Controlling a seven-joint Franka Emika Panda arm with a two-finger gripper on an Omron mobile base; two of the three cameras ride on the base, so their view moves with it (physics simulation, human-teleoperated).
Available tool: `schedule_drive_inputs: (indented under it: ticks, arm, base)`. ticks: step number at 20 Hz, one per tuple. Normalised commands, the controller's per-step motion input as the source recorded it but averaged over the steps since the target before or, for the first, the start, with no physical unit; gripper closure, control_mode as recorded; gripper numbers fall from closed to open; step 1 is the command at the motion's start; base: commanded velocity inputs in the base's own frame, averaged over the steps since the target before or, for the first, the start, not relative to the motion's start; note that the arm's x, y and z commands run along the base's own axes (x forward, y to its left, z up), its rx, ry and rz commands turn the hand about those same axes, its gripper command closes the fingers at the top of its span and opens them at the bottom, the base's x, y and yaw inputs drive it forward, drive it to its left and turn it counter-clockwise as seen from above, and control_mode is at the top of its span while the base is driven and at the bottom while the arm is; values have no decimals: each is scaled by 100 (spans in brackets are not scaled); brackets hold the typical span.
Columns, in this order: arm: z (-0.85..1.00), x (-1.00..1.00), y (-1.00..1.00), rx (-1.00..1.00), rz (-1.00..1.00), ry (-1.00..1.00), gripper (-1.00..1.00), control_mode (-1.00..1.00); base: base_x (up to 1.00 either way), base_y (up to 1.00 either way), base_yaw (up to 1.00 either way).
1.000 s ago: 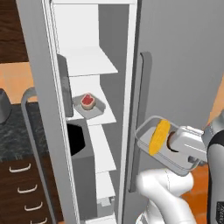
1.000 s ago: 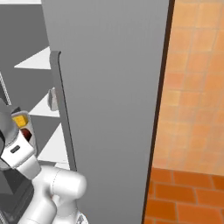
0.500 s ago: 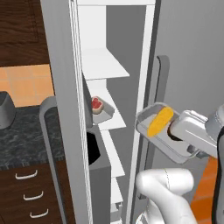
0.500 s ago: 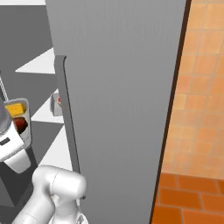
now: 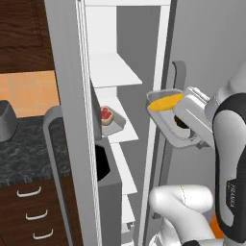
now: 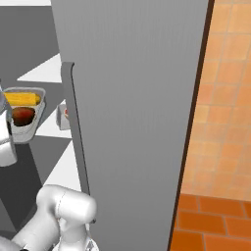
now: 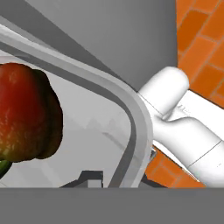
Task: Take the meat container that has the steak and place it on the second highest rack of the freezer. Then take the vegetable container that has the corn and bell pepper and place it on the highest rack of the freezer.
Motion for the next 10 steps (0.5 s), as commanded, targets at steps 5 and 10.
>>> schedule_drive_inputs:
  ticks: [5,10]
  arm:
    - [30,35,38,15,-8,-3,100,-100]
    - [31,63,25,11,-2,-3,100,-100]
  base:
    - [0,0,0]
    - [0,0,0]
